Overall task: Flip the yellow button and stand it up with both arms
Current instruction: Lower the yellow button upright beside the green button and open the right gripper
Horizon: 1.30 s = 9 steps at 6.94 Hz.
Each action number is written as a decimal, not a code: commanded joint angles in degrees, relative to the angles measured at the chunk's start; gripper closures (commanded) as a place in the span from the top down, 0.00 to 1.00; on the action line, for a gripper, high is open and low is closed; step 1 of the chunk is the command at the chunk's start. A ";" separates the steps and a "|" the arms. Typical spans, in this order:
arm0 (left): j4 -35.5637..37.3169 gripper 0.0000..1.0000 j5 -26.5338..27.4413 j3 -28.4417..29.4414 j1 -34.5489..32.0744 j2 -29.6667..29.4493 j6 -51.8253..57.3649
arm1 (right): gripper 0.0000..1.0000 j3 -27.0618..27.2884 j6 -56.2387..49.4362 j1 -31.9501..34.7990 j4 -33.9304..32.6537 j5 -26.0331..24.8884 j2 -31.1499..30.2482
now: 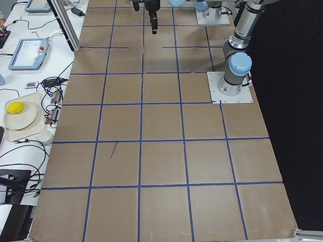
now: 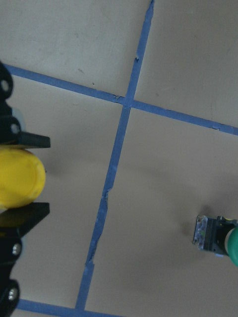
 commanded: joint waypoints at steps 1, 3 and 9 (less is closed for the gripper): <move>0.00 1.00 0.08 -0.09 0.00 0.07 0.52 | 0.20 1.18 -2.47 -1.35 -0.16 0.53 0.06; 0.00 1.00 0.00 0.00 0.09 0.07 0.88 | 0.20 1.44 -2.75 -1.44 -1.21 0.62 0.58; -0.08 1.00 -0.01 -0.09 0.00 0.16 0.88 | 0.38 1.71 -2.57 -1.70 -2.54 0.36 2.87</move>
